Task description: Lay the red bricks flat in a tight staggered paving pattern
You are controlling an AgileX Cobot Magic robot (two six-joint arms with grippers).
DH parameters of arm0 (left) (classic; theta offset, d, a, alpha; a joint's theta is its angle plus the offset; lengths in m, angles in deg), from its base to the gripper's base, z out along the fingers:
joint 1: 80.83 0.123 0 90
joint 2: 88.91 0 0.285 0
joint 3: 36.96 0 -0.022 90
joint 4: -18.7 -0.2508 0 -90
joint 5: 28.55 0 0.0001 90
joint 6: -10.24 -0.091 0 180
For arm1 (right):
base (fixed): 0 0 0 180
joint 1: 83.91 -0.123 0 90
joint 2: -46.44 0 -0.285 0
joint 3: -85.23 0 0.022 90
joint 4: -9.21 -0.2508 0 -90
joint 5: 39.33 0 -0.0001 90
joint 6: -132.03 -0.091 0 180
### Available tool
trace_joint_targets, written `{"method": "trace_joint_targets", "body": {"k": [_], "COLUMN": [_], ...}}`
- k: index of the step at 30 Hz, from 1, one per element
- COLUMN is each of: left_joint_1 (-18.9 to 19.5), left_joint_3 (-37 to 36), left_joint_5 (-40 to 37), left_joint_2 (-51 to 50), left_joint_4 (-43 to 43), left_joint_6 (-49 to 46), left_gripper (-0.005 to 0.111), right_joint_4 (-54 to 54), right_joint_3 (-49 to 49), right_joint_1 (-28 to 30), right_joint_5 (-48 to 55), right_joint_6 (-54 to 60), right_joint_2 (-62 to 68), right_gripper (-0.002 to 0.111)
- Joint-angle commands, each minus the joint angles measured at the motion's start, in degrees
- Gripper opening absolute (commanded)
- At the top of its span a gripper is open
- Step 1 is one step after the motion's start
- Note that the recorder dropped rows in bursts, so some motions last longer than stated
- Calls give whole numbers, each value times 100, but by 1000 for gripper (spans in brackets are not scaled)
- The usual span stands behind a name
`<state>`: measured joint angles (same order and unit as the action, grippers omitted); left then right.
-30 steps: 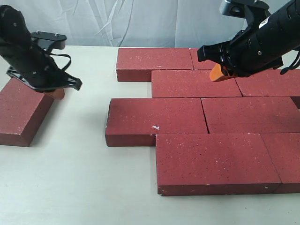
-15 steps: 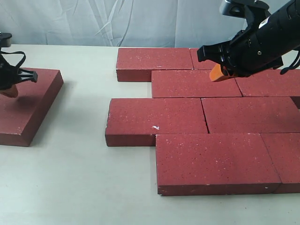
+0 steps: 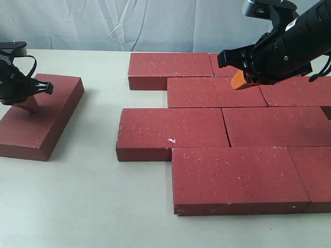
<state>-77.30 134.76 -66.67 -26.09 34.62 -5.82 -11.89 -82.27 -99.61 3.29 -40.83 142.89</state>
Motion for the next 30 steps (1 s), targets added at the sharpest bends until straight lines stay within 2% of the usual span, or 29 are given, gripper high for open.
{"method": "trace_joint_targets", "body": {"k": [1, 14, 25, 30], "left_joint_1": [-86, -130, -142, -155], "left_joint_3": [8, 8, 8, 8], "left_joint_5": [-128, -749, -429, -407], "left_joint_2": [-54, 139, 1267, 1414], "left_joint_4": [269, 246, 273, 193], "left_joint_6": [-577, -1770, -1747, -1975], "left_gripper": [0, 0, 0, 0], "right_joint_4": [9, -2, -2, -2], "right_joint_3": [7, 7, 7, 7], "right_joint_1": [21, 21, 21, 21], "right_joint_5": [-37, -12, 11, -11], "right_joint_6": [33, 33, 33, 33], "right_joint_2": [-39, -39, -39, -39], "right_gripper": [-1, -1, -1, -1]}}
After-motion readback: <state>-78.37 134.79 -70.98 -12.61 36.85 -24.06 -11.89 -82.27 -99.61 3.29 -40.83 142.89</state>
